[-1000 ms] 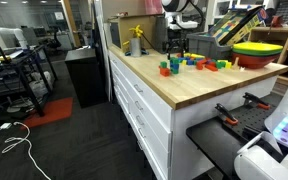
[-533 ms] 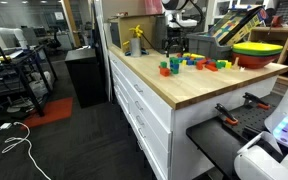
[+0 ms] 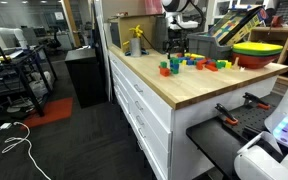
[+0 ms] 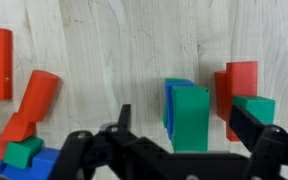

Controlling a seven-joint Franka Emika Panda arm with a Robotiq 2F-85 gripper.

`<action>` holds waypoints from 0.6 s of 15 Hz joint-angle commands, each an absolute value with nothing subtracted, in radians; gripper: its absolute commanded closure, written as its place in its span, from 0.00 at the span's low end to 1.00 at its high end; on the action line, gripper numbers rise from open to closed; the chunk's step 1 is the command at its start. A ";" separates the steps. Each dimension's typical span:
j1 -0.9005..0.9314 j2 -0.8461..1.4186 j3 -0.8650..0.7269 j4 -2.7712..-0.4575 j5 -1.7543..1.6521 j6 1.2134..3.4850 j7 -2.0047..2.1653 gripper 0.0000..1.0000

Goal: Put the green block on the stack of blocks on the left

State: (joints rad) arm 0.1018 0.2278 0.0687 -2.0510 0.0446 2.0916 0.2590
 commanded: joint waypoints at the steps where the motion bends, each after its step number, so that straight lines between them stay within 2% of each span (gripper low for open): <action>1: 0.106 0.217 0.058 -2.070 0.030 2.099 0.283 0.00; 9: 0.103 0.211 0.044 -2.085 0.021 2.105 0.293 0.00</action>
